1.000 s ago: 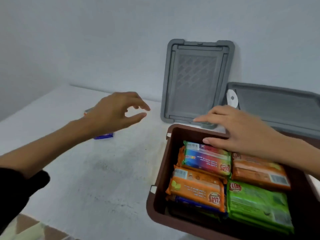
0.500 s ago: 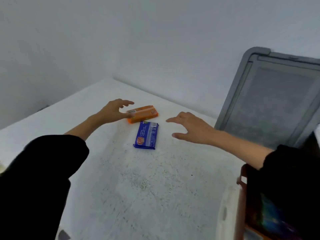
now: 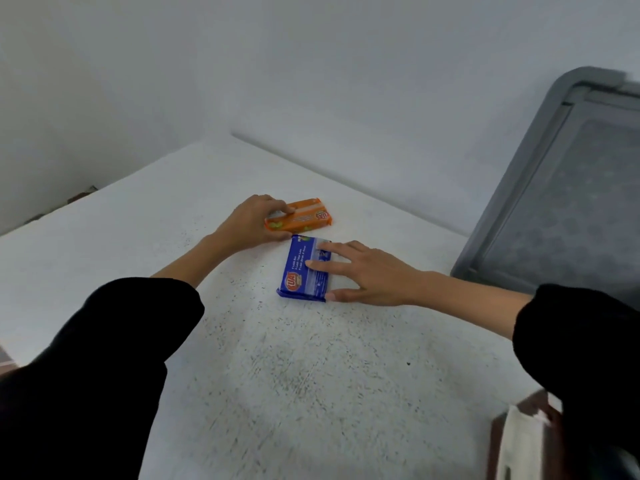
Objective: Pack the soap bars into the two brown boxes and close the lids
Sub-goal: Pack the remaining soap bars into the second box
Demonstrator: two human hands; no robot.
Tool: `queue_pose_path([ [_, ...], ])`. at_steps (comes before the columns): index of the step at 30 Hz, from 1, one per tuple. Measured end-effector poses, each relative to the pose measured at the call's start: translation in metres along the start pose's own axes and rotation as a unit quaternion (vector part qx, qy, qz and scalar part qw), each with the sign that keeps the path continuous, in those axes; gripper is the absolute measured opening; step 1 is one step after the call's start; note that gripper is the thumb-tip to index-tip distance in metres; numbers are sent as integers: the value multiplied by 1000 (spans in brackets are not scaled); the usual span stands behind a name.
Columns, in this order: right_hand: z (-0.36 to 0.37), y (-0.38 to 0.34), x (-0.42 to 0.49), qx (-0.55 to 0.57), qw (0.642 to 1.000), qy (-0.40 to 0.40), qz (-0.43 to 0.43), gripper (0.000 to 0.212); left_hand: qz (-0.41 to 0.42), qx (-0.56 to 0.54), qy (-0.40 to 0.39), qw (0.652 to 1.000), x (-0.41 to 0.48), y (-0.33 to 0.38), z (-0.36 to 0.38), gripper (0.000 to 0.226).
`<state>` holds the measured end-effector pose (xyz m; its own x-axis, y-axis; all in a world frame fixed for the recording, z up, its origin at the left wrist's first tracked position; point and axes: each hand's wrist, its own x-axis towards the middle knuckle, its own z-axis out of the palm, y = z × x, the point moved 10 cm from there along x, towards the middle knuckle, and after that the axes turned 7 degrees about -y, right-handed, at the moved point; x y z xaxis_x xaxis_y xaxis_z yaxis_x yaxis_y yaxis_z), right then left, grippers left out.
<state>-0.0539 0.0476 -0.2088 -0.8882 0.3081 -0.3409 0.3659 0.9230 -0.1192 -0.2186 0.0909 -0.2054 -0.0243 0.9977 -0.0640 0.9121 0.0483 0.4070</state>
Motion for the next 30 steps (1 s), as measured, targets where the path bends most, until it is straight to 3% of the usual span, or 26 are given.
queue_pose_path([
  [10, 3, 6, -21, -108, 990, -74, -45, 63, -43, 25, -16, 999, -16, -19, -9, 51],
  [13, -13, 8, -12, 38, 999, -16, 14, 53, -43, 33, -20, 998, -18, -20, -9, 50],
  [16, -8, 8, 3, 223, 965, 38, 135, 73, -33, 34, -26, 999, -14, -15, -9, 47],
  [20, 12, -9, 21, 220, 952, 22, 212, 90, -28, 35, -47, 998, -6, -6, -1, 43],
  [23, 8, -18, 24, 180, 964, 26, 193, 88, -32, 38, -59, 997, -2, -5, 2, 44],
  [27, 7, -22, 15, 157, 980, -50, 107, 82, -23, 69, -89, 993, 0, -6, 8, 59],
  [30, 8, -16, 6, 154, 979, -51, 126, 87, -28, 81, -94, 992, 1, -6, 6, 60],
])
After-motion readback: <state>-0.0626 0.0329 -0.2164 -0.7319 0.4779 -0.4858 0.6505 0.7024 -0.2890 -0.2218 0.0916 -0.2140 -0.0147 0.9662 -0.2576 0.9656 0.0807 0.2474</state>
